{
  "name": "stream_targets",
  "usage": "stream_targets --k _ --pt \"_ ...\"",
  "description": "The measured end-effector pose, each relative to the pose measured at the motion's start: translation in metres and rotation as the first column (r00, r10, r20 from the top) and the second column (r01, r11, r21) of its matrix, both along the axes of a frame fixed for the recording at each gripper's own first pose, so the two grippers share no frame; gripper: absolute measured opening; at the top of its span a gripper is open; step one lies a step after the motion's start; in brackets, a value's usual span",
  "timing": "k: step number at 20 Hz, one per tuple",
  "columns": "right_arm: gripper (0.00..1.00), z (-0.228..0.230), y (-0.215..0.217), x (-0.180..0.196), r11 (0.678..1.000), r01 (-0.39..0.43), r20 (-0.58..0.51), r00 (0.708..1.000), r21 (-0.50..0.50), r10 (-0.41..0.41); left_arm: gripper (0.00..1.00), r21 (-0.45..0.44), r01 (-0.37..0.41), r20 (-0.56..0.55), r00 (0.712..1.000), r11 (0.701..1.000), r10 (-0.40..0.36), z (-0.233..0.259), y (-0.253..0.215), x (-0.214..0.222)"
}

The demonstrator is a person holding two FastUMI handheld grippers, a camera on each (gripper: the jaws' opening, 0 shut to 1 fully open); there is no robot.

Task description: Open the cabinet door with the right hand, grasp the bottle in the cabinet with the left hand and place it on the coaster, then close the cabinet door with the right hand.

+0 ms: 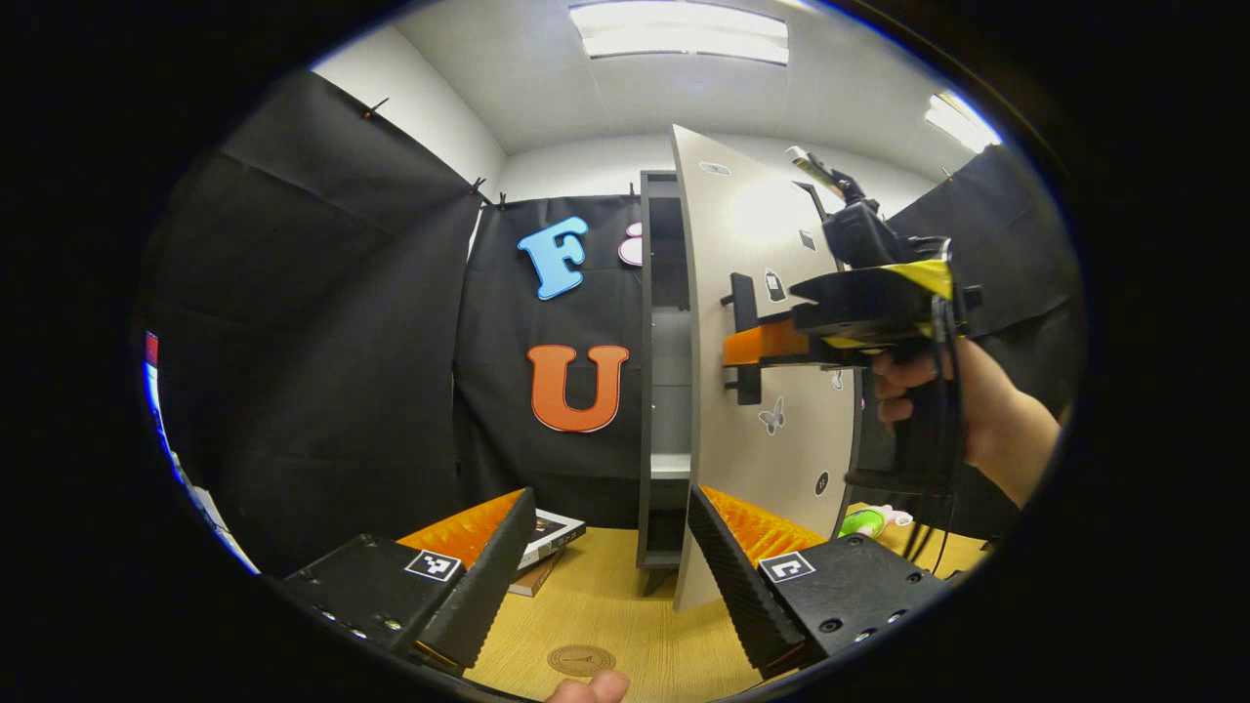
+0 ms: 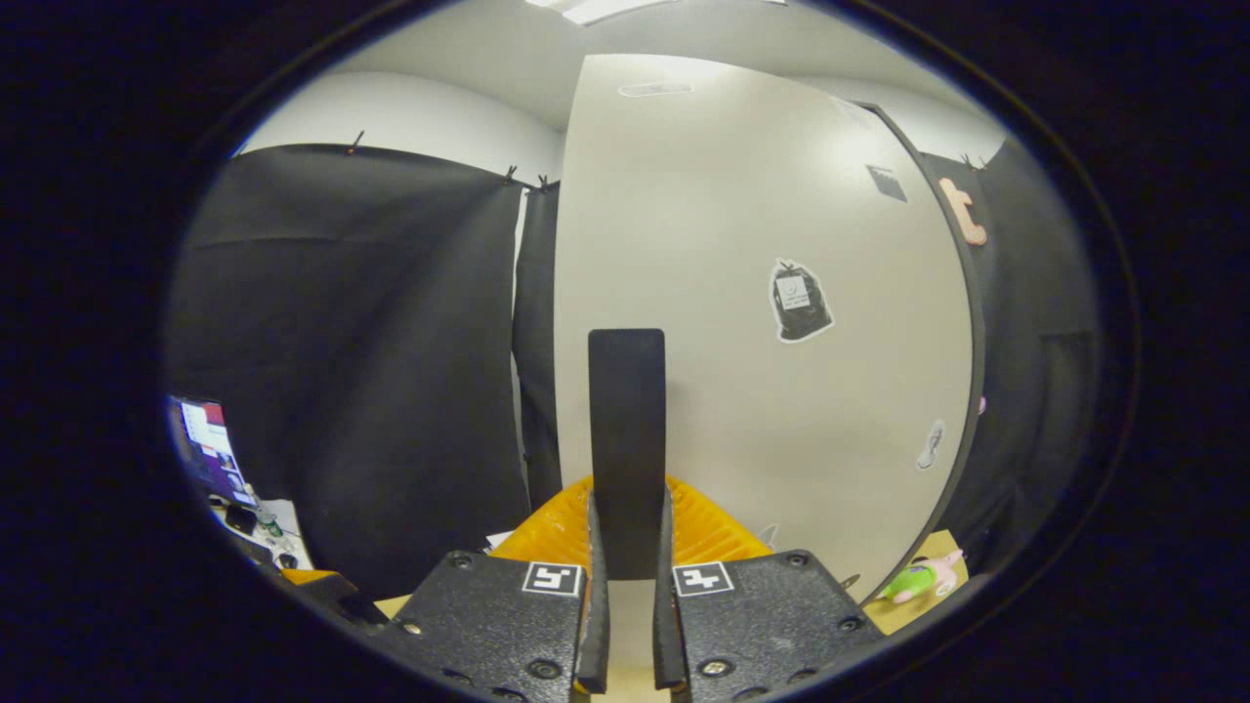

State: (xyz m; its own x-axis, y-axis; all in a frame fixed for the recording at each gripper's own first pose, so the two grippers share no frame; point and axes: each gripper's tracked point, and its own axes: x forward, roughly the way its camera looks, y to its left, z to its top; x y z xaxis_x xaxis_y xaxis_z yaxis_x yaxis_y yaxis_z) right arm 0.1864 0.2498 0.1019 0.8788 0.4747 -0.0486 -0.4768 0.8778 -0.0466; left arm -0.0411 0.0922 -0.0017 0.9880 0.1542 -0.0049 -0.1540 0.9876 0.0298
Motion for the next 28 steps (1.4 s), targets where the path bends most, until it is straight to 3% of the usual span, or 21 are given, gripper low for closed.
stream_targets --k 13,19,28 --pt "0.2 0.003 -0.078 -0.06 0.997 0.068 0.02 0.997 0.023 -0.069 0.95 -0.003 0.083 0.007 0.997 0.997 -0.083 0.004 -0.067 -0.005" --pt "0.2 0.008 -0.128 -0.069 0.975 0.223 0.081 0.971 0.016 -0.223 0.95 -0.002 0.164 -0.014 0.986 0.986 -0.164 -0.004 -0.108 -0.008" --pt "0.06 0.01 -0.202 -0.078 0.921 0.383 0.082 0.918 0.066 -0.387 0.95 0.007 0.228 -0.023 0.973 0.974 -0.228 -0.004 -0.136 -0.009"
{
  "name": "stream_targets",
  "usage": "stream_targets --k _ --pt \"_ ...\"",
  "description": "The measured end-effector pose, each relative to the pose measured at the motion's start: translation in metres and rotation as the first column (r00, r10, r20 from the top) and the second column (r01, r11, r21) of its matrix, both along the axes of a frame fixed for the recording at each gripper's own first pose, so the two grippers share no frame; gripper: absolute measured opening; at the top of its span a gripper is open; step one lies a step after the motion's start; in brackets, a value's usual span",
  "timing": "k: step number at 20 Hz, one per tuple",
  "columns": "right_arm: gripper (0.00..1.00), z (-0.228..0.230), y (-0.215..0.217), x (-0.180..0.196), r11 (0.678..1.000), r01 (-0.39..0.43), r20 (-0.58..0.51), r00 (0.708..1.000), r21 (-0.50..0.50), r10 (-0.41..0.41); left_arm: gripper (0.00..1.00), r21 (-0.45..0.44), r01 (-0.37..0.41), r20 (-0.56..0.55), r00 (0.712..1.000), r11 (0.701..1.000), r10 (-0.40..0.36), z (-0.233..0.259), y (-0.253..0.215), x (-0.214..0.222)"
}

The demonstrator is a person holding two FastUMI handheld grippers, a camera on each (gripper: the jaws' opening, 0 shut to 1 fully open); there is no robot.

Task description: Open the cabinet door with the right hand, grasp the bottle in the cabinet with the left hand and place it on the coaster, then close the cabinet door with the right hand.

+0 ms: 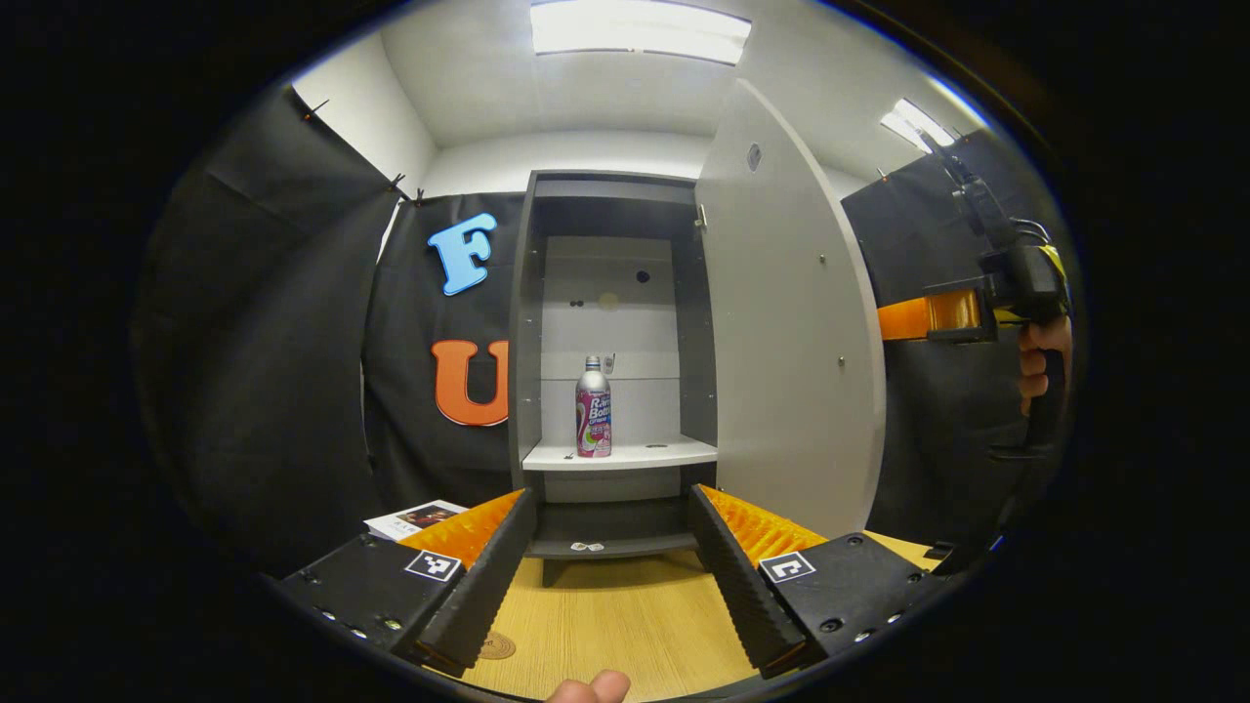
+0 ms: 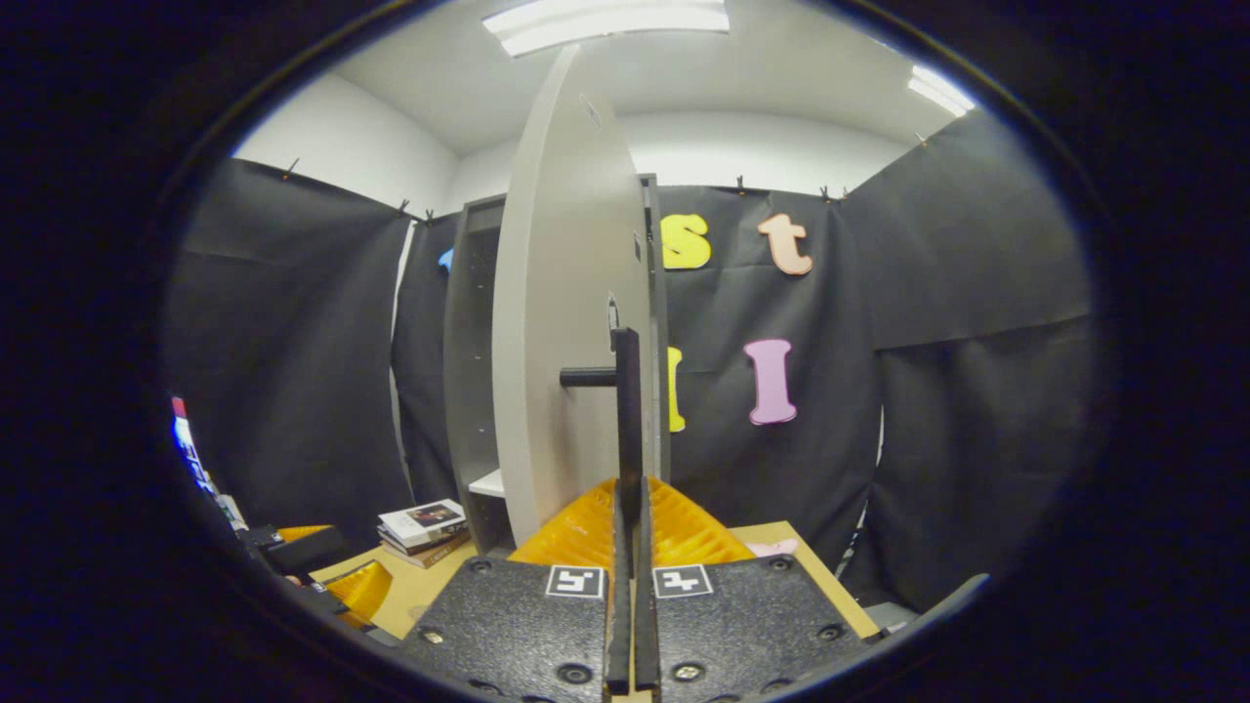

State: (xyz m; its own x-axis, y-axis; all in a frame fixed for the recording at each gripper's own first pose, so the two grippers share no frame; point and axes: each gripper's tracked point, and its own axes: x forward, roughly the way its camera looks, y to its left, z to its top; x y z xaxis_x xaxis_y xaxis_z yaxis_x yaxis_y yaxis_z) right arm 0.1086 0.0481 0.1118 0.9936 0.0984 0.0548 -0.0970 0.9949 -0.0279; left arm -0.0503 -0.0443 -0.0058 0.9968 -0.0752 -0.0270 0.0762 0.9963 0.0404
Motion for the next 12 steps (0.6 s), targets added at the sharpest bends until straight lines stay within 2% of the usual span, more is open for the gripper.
stream_targets --k 4,7,12 --pt "0.04 0.004 -0.033 0.003 0.999 0.053 0.006 0.999 0.002 -0.053 0.95 0.012 0.003 -0.003 1.0 1.0 -0.003 -0.001 -0.002 0.001" --pt "0.04 -0.001 -0.031 0.005 0.999 -0.012 -0.001 1.0 0.05 0.012 0.95 0.013 -0.002 -0.007 1.0 1.0 0.002 -0.003 0.0 0.001" --pt "0.04 -0.004 -0.04 -0.006 0.998 -0.006 -0.004 1.0 0.057 0.006 0.95 0.007 -0.005 -0.025 1.0 1.0 0.005 -0.006 -0.001 0.002"
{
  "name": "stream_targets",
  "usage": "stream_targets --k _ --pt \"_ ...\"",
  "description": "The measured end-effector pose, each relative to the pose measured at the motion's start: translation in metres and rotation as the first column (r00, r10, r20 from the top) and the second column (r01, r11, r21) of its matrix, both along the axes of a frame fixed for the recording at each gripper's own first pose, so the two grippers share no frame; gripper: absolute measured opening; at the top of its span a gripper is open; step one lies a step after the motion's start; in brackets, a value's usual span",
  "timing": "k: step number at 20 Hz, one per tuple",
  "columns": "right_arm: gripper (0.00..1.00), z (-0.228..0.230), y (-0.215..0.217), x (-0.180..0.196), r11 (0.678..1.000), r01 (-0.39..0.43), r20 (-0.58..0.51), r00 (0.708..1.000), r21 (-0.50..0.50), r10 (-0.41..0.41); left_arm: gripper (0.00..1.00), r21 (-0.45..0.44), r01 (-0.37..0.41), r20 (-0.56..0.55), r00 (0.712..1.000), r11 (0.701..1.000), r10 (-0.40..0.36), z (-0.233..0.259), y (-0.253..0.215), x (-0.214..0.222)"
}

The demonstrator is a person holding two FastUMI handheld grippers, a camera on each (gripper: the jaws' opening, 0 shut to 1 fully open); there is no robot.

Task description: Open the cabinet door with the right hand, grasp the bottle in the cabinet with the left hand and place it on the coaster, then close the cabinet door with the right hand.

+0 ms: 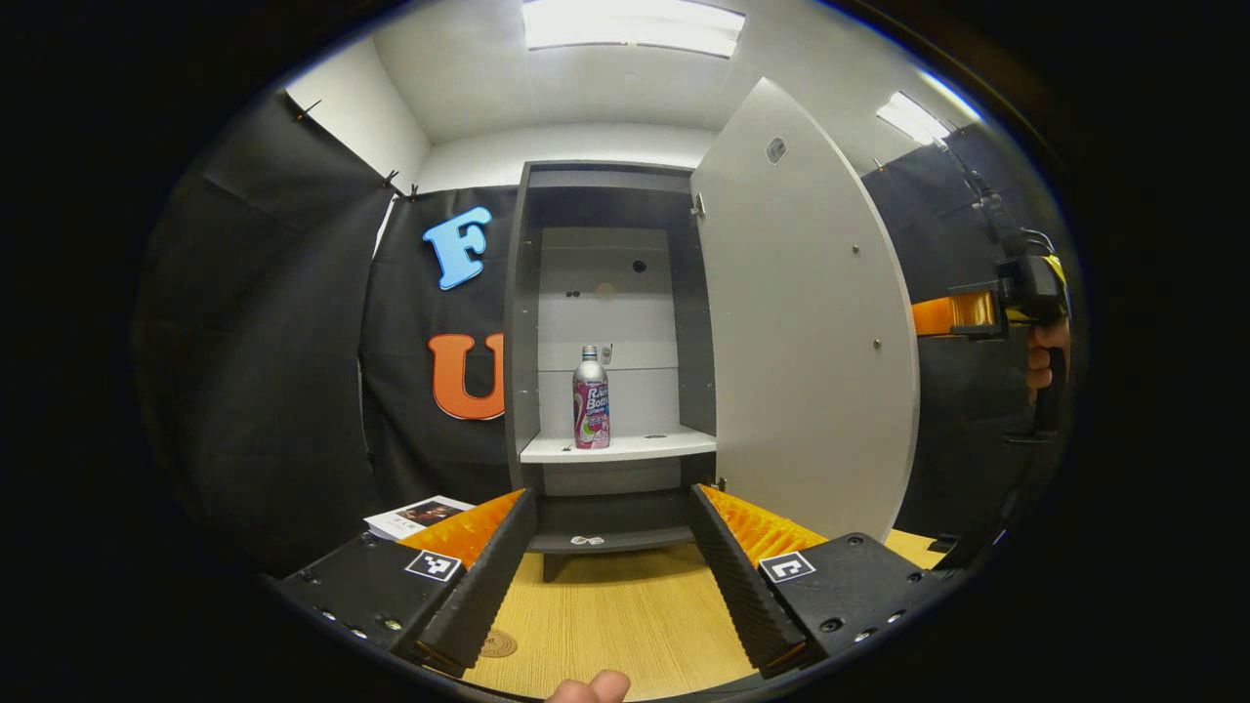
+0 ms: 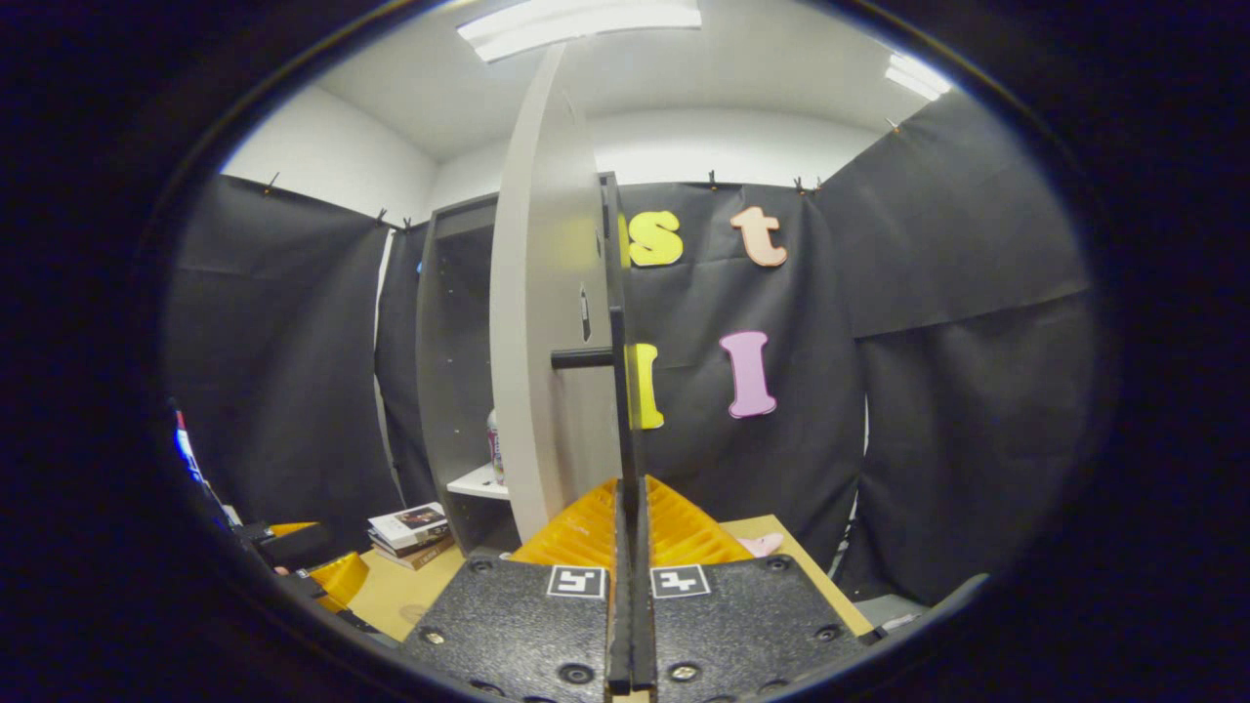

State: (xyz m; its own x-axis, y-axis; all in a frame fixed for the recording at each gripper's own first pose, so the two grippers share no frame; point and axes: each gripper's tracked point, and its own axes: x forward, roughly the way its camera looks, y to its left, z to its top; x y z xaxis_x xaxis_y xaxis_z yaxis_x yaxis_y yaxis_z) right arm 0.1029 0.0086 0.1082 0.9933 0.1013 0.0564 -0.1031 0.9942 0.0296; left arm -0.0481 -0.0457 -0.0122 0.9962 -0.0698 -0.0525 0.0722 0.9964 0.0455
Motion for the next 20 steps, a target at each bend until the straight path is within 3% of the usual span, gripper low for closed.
stream_targets --k 2,6,9,11,12,14,18,20 --pt "0.04 -0.007 0.001 -0.011 1.0 -0.022 -0.008 1.0 0.011 0.022 0.95 -0.003 -0.005 -0.004 1.0 1.0 0.004 -0.002 0.0 0.001" --pt "0.04 -0.019 -0.028 -0.019 0.997 0.069 -0.018 0.997 -0.026 -0.07 0.95 -0.009 -0.01 -0.007 1.0 1.0 0.01 -0.002 0.0 0.001" --pt "0.04 -0.024 -0.023 -0.023 0.999 0.032 -0.034 0.999 -0.013 -0.032 0.95 -0.009 -0.001 -0.012 1.0 1.0 0.001 -0.004 -0.001 0.001" --pt "0.28 -0.023 -0.027 -0.024 0.999 0.044 -0.017 0.999 -0.032 -0.045 0.95 -0.007 -0.001 -0.004 1.0 1.0 0.001 -0.002 -0.001 0.003" --pt "0.46 -0.022 -0.03 -0.022 0.997 0.062 -0.011 0.998 -0.043 -0.062 0.95 -0.005 0.001 0.003 1.0 1.0 0.0 0.0 -0.001 0.003" --pt "0.62 -0.023 -0.032 -0.018 0.996 0.075 -0.009 0.997 -0.046 -0.075 0.95 0.008 0.0 0.02 1.0 1.0 0.0 0.006 0.0 0.008" --pt "0.82 -0.023 -0.034 -0.017 0.998 0.062 -0.011 0.998 0.001 -0.062 0.95 0.008 0.011 0.065 0.998 1.0 -0.011 0.029 0.003 0.037" --pt "0.83 -0.022 -0.037 -0.017 0.998 0.062 -0.01 0.998 0.018 -0.062 0.95 -0.016 0.014 0.096 0.995 1.0 -0.013 0.044 0.004 0.058"
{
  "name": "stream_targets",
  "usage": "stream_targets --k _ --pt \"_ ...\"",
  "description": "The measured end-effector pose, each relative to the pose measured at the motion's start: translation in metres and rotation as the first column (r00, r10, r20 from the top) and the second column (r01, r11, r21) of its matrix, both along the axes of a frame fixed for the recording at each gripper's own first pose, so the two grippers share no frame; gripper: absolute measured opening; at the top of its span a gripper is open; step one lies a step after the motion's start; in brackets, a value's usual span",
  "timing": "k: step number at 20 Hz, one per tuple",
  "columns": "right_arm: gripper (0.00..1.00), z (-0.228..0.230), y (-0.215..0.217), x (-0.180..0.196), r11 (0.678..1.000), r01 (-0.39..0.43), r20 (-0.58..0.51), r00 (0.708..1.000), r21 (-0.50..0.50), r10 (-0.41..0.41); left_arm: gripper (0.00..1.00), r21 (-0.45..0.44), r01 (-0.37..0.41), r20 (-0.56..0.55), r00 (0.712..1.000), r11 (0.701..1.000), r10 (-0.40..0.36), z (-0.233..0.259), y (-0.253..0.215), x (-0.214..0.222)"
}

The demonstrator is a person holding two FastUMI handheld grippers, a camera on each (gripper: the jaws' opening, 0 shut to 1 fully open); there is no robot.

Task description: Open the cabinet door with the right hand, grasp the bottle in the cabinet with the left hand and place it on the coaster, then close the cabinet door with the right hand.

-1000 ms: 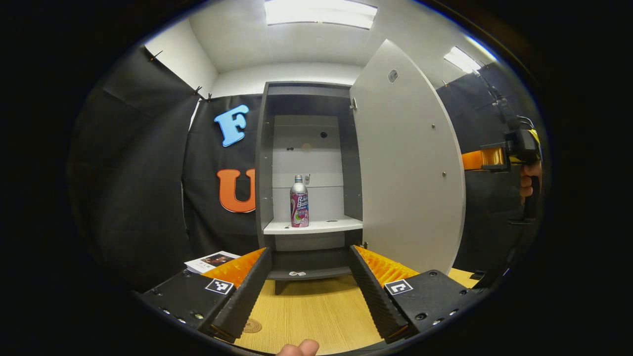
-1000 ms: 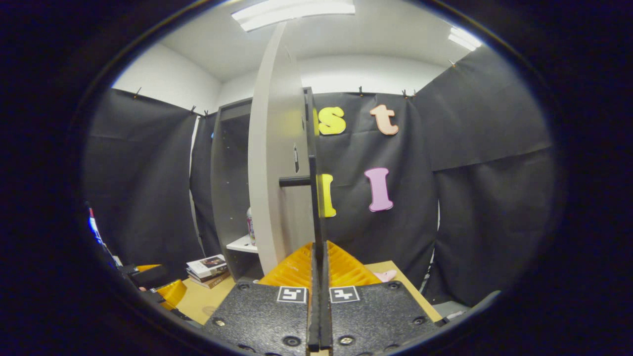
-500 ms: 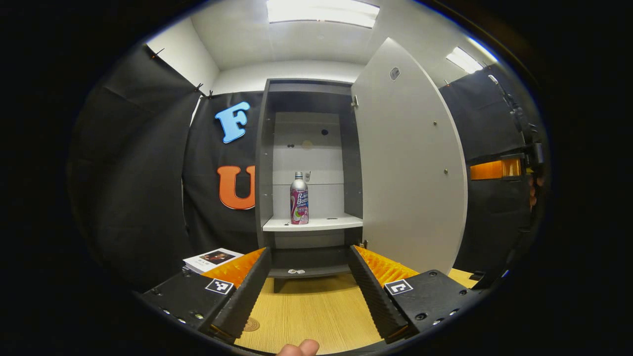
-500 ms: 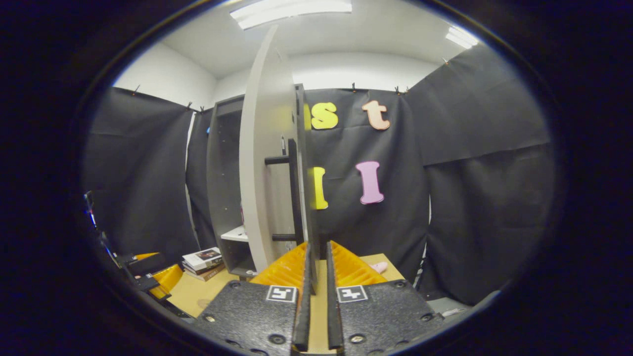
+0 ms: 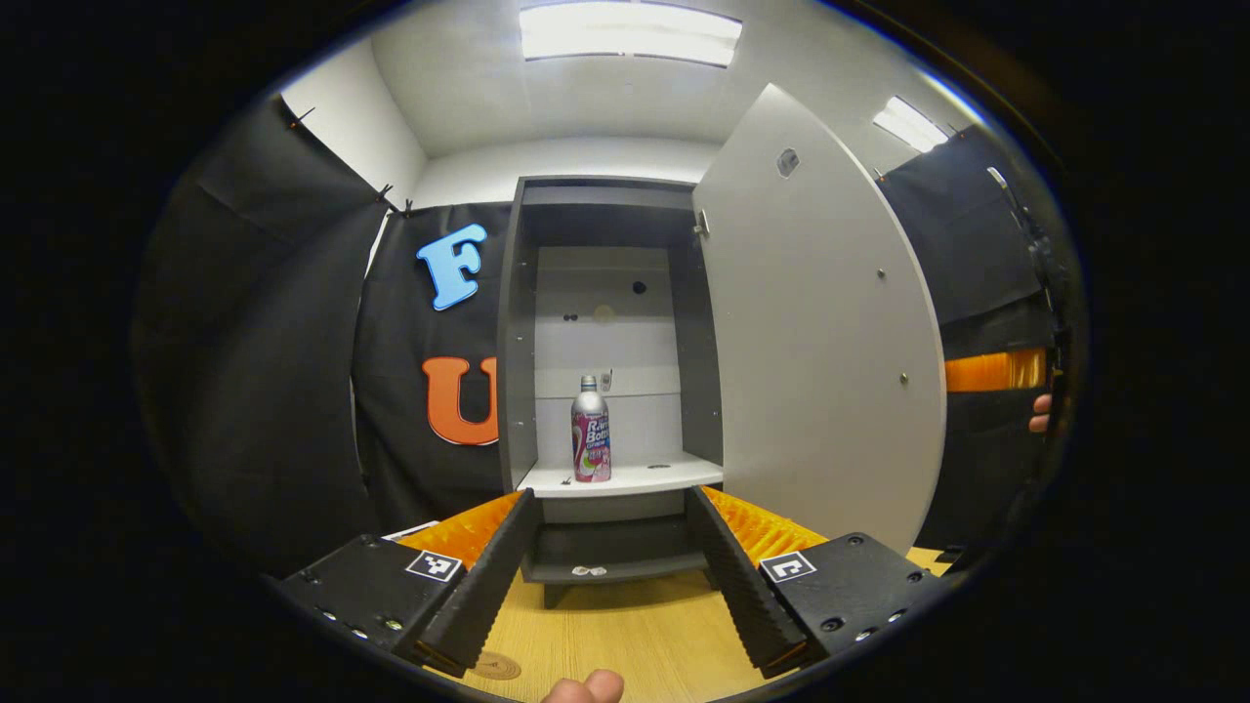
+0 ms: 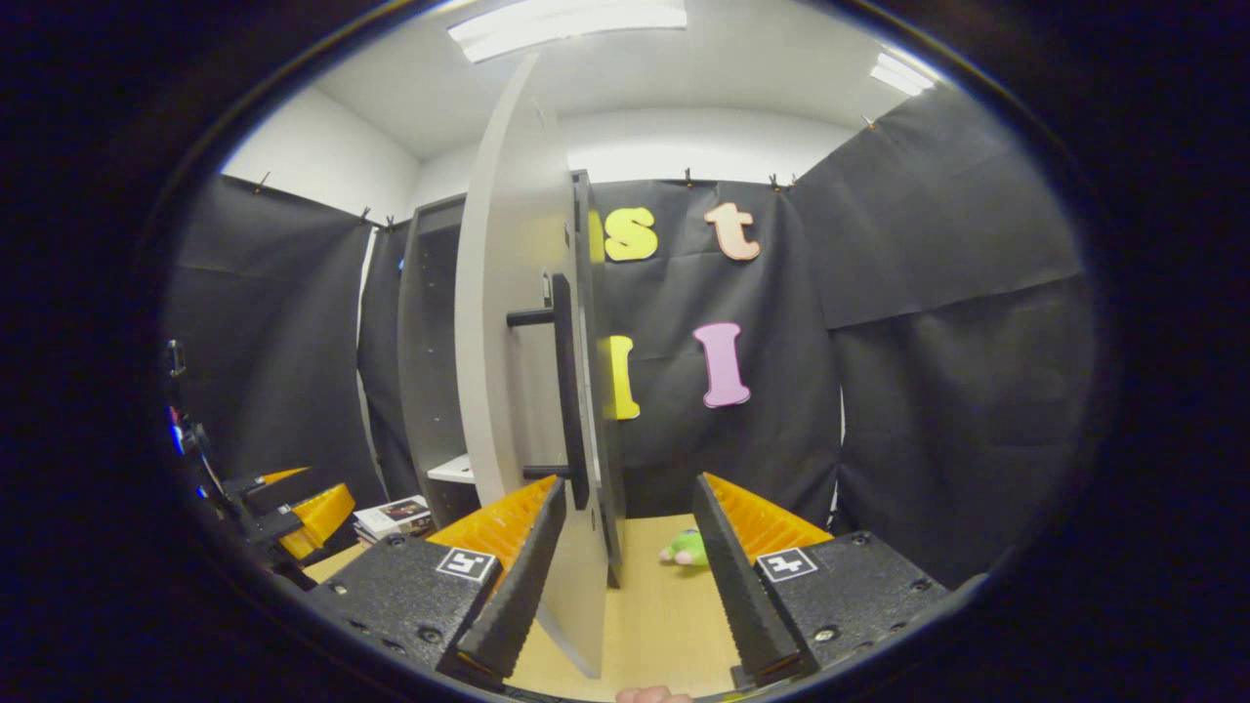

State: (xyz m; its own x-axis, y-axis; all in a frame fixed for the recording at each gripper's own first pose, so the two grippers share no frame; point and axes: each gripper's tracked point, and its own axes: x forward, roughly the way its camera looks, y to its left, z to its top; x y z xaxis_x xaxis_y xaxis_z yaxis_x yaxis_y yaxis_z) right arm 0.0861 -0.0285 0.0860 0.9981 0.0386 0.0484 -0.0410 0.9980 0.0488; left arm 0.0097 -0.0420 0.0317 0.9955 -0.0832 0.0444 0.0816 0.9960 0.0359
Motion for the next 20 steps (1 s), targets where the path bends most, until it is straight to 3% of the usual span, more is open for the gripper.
stream_targets --k 6,12,17,20 --pt "0.83 -0.005 -0.002 0.005 1.0 -0.01 -0.018 1.0 0.026 0.011 0.95 -0.028 0.023 0.013 1.0 0.999 -0.023 0.013 0.006 0.104" --pt "0.83 0.0 0.0 0.011 1.0 0.001 -0.022 1.0 -0.007 -0.001 0.96 -0.028 -0.022 -0.104 0.994 0.999 0.019 -0.031 0.017 0.22" --pt "0.84 -0.001 0.001 0.013 1.0 -0.012 -0.025 1.0 0.001 0.012 0.95 0.021 -0.065 -0.124 0.99 0.998 0.067 -0.061 0.031 0.285" --pt "0.83 -0.003 -0.001 0.014 1.0 -0.017 -0.027 0.999 0.01 0.017 0.95 -0.007 -0.051 -0.129 0.99 0.999 0.049 -0.068 0.029 0.31"
